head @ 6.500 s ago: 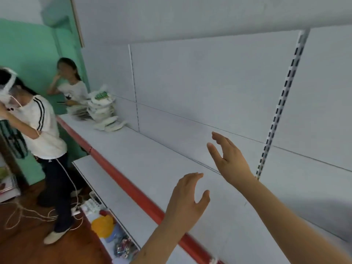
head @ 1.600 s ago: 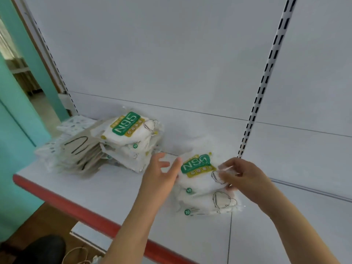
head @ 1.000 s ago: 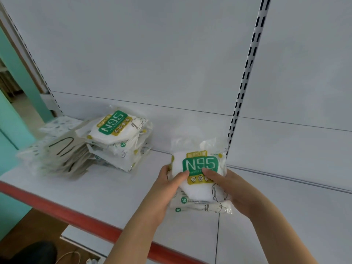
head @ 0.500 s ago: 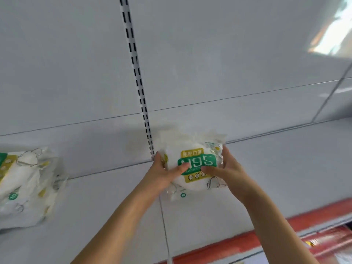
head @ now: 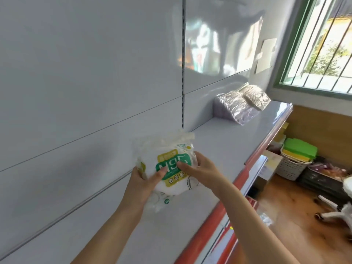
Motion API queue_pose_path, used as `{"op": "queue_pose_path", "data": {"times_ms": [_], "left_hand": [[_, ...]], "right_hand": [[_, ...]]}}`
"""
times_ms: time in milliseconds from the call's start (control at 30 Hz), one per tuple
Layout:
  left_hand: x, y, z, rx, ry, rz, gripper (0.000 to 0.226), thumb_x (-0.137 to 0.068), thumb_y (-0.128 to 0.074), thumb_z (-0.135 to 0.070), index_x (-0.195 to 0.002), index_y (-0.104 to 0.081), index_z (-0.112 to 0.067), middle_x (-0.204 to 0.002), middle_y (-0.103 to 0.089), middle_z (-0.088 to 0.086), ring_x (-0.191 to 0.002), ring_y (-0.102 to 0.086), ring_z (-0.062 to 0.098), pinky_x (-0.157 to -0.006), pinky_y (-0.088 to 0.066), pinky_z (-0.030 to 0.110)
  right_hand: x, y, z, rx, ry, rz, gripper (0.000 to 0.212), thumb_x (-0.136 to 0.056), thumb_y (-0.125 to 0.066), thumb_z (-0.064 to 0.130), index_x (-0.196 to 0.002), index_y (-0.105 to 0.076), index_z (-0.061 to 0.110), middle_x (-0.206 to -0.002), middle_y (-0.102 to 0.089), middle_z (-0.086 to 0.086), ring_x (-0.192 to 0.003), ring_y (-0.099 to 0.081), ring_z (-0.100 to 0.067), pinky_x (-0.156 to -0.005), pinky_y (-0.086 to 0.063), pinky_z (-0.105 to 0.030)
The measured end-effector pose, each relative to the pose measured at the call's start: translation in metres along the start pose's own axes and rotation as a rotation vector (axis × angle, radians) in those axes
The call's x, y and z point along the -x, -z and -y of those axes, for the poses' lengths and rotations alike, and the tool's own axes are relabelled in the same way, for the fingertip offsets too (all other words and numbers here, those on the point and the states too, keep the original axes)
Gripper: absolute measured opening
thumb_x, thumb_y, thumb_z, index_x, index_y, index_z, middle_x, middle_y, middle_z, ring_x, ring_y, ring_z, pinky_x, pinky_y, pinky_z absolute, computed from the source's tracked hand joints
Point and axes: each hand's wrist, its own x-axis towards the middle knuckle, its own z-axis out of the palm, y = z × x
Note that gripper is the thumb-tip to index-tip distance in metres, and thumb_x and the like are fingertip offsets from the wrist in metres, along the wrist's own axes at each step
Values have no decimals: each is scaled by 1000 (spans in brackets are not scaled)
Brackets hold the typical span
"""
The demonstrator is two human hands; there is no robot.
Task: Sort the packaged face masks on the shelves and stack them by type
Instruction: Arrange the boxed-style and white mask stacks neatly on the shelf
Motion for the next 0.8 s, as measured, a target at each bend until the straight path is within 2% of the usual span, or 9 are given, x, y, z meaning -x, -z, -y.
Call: {"op": "queue_pose_path", "data": {"times_ms": [133,267,367,433,500,567,633,700,800], "left_hand": [[-80,-86,1,-8,-23,46,77,-64,-91,-41,-131,-59,-23,-118,-75,-4,-105,-73,16,-92,-59,42],[-159,-166,-7,-19,-35,19,47,-81,-84,-27,-121,-58,-29,-113,-73,-10,-95,-72,0,-82,-56,24],[-207,-211,-14,-58,-72,13,40,-88,-77,-29,-123,-56,-29,-116,-70,-14,-103,-68,0,-83,-51,18],[-229,-230,-13,-95,-86,-4,44,-93,-72,-31,-132,-52,-28,-122,-66,-14,-110,-63,1,-80,-47,12],[-241,-239,-8,-118,-82,-54,45,-96,-67,-34,-137,-48,-32,-125,-64,-17,-113,-60,-1,-76,-45,7],[-247,-243,-3,-149,-70,-111,37,-99,-60,-40,-134,-48,-36,-121,-62,-22,-113,-59,1,-74,-43,6],[-249,-249,-2,-165,-51,-140,32,-103,-50,-42,-134,-45,-36,-117,-58,-25,-105,-56,-1,-70,-41,4],[-252,-256,-4,-136,-43,-163,35,-106,-39,-45,-138,-45,-34,-122,-56,-19,-110,-53,3,-81,-40,10],[-261,-259,-7,-155,-94,-186,25,-107,-37,-44,-127,-51,-39,-119,-59,-26,-112,-56,-6,-84,-41,7]], "right_hand": [[-81,92,-19,11,9,-9,39,-80,-77,45,-111,-66,24,-98,-76,9,-90,-72,-7,-79,-58,-24],[-162,175,-28,58,49,35,30,-82,-70,46,-105,-70,26,-96,-76,13,-93,-70,-5,-83,-53,-18],[-222,223,-37,150,61,56,29,-90,-66,42,-111,-70,24,-98,-71,21,-102,-68,-6,-90,-51,-21],[-256,242,-45,235,75,36,35,-90,-68,41,-119,-67,22,-117,-69,15,-115,-64,-15,-101,-49,-34],[-275,250,-55,334,97,2,56,-88,-72,41,-137,-55,18,-136,-62,1,-118,-61,-16,-100,-49,-35],[-277,250,-63,331,80,-43,72,-83,-75,44,-145,-45,21,-128,-65,5,-108,-64,-12,-92,-52,-31],[-272,249,-72,307,77,-49,64,-81,-78,44,-136,-50,28,-113,-63,24,-103,-63,-6,-89,-50,-27],[-267,248,-77,291,71,26,43,-81,-80,33,-120,-61,30,-100,-54,38,-99,-60,3,-86,-47,-21],[-266,259,-80,200,69,41,29,-81,-80,18,-101,-66,33,-94,-61,34,-92,-63,7,-90,-52,-26]]}}
